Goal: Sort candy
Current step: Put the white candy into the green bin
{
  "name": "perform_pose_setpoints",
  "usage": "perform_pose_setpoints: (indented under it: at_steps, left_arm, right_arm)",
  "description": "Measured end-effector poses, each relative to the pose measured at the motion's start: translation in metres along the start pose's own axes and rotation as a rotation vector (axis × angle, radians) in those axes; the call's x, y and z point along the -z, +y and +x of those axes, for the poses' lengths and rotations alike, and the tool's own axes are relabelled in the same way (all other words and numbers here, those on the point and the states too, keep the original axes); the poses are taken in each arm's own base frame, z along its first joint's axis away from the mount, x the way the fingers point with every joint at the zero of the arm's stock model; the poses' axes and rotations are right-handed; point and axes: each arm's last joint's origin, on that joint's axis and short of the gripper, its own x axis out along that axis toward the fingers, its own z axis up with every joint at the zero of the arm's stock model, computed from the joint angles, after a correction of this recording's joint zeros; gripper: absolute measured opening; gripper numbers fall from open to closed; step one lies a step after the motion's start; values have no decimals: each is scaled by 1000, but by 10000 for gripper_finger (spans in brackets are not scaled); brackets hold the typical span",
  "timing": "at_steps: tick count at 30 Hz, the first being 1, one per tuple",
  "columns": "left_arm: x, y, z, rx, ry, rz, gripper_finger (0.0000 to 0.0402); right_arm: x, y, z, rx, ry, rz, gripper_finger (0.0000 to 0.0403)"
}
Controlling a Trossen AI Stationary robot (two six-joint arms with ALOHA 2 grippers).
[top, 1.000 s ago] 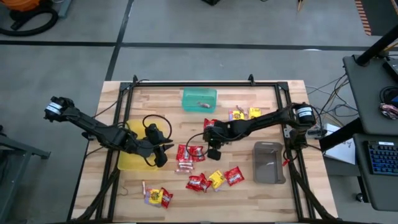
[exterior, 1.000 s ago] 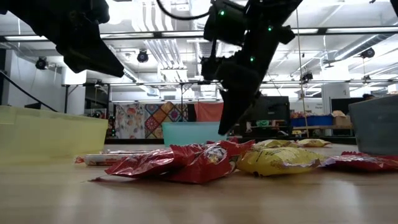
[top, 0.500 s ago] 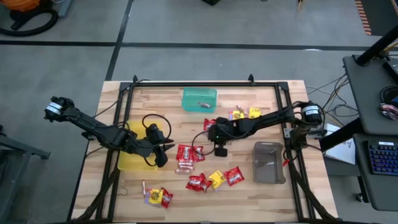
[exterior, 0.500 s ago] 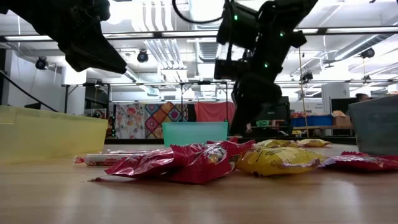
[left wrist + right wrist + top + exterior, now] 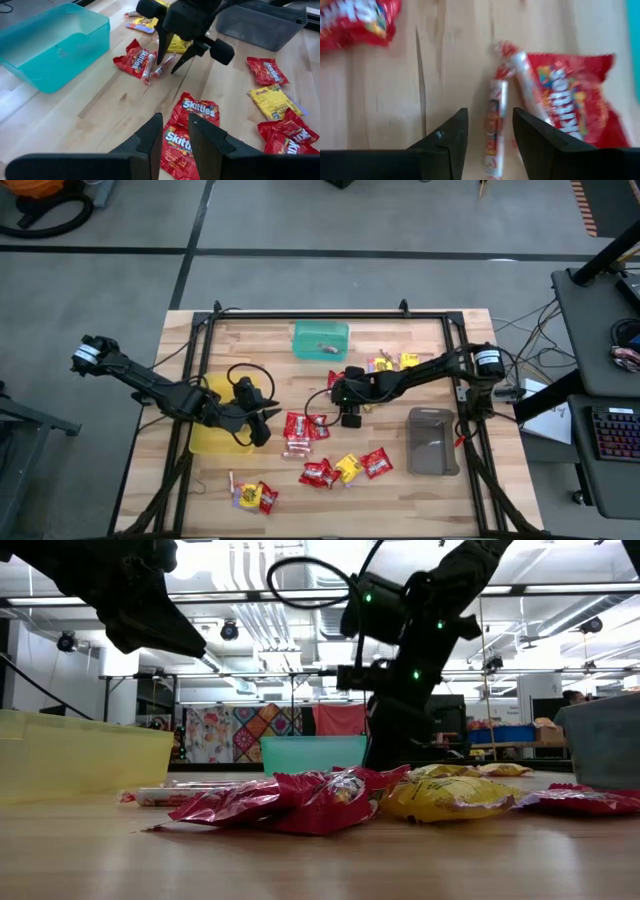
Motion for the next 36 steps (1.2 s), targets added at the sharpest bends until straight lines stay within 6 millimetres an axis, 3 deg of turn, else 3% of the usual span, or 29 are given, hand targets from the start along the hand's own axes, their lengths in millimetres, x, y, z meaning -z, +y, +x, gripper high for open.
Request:
perform_pose_setpoints:
  at_steps: [4, 11, 14, 19, 22, 26, 29, 33, 36]
  left_arm:
    - [0, 0, 0, 0, 0, 2, 77]
    - [0, 0, 0, 0, 1, 1, 77]
    - [0, 0, 0, 1, 1, 2, 77]
    - [0, 0, 0, 1, 2, 4, 77]
    - [0, 0, 0, 2, 2, 4, 77]
    - [0, 0, -1, 4, 1, 2, 77]
    - [0, 0, -1, 5, 0, 2, 77]
    - [0, 0, -1, 7, 2, 3, 77]
    - [0, 0, -1, 8, 1, 5, 77]
  right_arm:
    - [2, 1, 7, -5, 11, 6, 135]
    - [4, 2, 14, -72, 22, 29, 29]
    - [0, 1, 14, -80, -8, 28, 20]
    - [-7, 0, 0, -130, -38, 23, 9]
    - [-21, -6, -18, -148, -101, 14, 7]
    - [-43, -26, -41, -118, -222, 7, 7]
    - [-52, -46, -45, -78, -249, 11, 7]
    - [-64, -87, -52, 8, -323, 49, 8]
    - [-61, -118, -51, 64, -322, 88, 8]
